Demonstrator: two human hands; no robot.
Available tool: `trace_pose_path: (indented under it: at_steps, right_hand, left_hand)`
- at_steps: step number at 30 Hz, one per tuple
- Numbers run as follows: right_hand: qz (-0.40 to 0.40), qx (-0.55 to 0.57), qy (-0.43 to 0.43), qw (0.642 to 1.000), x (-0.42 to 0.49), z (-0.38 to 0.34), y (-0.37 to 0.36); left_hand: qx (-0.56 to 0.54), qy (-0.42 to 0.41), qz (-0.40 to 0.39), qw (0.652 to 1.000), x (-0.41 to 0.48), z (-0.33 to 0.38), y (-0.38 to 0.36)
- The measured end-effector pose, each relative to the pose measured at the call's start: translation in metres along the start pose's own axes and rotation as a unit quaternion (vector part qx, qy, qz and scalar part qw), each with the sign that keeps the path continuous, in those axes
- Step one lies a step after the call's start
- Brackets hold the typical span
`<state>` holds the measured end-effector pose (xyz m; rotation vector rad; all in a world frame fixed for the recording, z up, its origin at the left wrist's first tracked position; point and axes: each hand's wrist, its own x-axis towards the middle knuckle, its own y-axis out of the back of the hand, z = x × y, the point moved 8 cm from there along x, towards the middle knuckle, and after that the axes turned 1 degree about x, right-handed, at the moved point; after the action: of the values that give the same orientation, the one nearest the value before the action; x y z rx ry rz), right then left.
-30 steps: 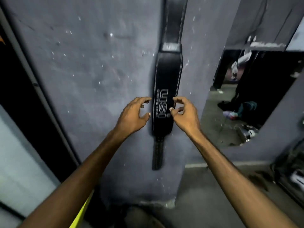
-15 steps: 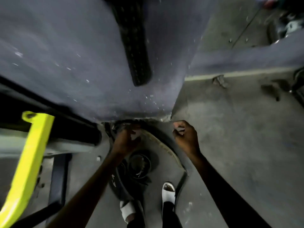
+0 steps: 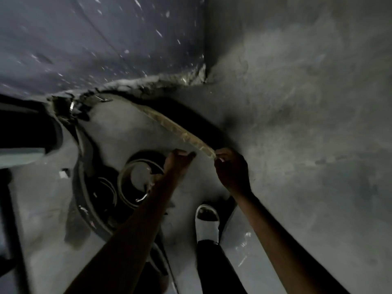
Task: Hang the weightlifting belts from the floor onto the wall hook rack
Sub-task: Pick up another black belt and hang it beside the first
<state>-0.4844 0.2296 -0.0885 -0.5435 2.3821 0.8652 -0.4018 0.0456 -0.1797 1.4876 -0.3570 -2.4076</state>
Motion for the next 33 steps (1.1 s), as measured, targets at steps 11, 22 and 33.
trace_pose_path:
  at_steps: [11, 22, 33]
  right_hand:
    - [0.013, 0.020, -0.003, 1.000, 0.049, 0.091, -0.029]
    - [-0.009, -0.006, 0.072, 0.997, 0.023, -0.018, -0.005]
    - [-0.196, 0.096, 0.094, 0.972, -0.118, -0.226, 0.004]
  left_hand:
    - [-0.181, 0.050, 0.050, 0.981, 0.124, -0.008, -0.077]
    - [-0.167, -0.104, 0.059, 0.979, -0.039, 0.044, 0.040]
    - [-0.189, -0.224, 0.014, 0.956, -0.244, 0.105, 0.197]
